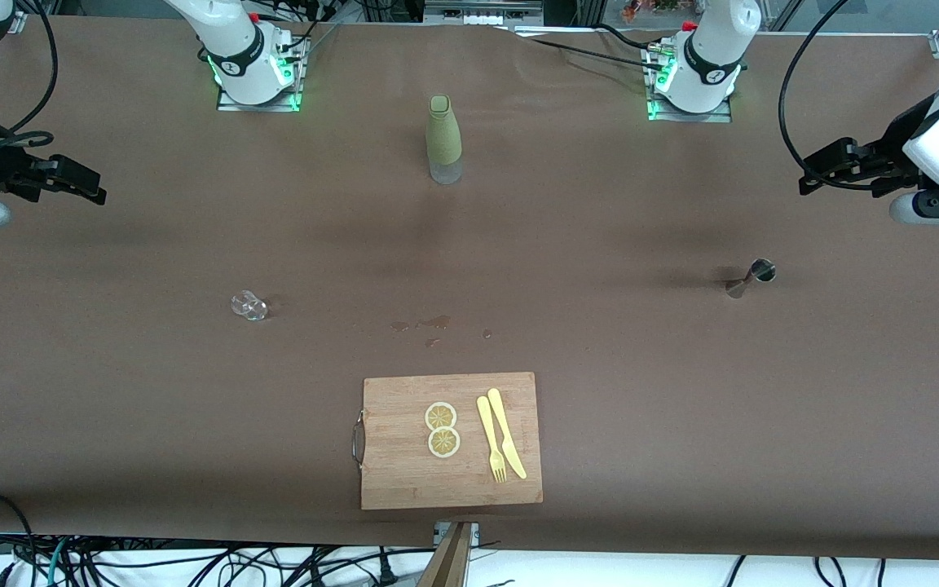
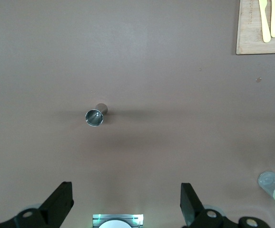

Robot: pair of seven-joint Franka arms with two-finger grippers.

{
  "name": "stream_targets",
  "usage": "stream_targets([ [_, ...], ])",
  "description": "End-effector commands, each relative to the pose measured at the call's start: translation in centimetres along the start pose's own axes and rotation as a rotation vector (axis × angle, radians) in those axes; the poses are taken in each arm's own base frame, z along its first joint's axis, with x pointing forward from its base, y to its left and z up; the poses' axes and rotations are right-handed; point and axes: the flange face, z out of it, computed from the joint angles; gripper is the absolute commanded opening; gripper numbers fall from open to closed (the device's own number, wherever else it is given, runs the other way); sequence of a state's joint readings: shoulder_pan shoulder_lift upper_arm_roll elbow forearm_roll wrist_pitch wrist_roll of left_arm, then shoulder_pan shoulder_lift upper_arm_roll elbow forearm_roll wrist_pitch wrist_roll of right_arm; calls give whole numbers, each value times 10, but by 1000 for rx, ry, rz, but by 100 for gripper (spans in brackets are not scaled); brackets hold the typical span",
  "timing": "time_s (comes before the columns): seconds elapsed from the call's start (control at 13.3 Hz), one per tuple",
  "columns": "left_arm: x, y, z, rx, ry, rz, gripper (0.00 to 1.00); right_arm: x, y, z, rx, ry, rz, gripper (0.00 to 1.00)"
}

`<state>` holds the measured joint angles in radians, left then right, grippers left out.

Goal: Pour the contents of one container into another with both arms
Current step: 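Move both grippers down from rest toward the glass cup and steel jigger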

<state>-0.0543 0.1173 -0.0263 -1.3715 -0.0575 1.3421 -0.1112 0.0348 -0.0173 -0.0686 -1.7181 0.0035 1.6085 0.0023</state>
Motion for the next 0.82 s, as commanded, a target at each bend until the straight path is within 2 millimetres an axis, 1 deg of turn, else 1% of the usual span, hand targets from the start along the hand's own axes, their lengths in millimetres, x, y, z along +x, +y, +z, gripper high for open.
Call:
stream_targets([
  [0.0,1,-1,1,4,8,17,100,3,-3,-4,11,-3,15,100],
  [0.07,2,0,2,5,6,15,100,3,-3,-4,10,-6,15,100],
  [0.15,4,-2,-3,4,17,13,100,3,-4,-4,10,-8,12,100],
  [0.22,6,-3,-3,4,17,11,100,3,-4,-4,10,-9,12,100],
  [0.38,6,-2,-3,4,18,11,100,4,-4,-4,9,0,12,100],
  [0.45,6,0,-3,8,19,16,100,6,-4,2,11,-18,6,100],
  [0.53,6,-2,-3,4,18,17,100,4,-13,2,10,-24,-14,100],
  [0.6,7,-4,-3,4,17,17,100,5,-16,6,15,-44,-23,100],
  [0.75,7,-5,-2,4,11,17,100,3,-17,9,63,-69,-33,100],
])
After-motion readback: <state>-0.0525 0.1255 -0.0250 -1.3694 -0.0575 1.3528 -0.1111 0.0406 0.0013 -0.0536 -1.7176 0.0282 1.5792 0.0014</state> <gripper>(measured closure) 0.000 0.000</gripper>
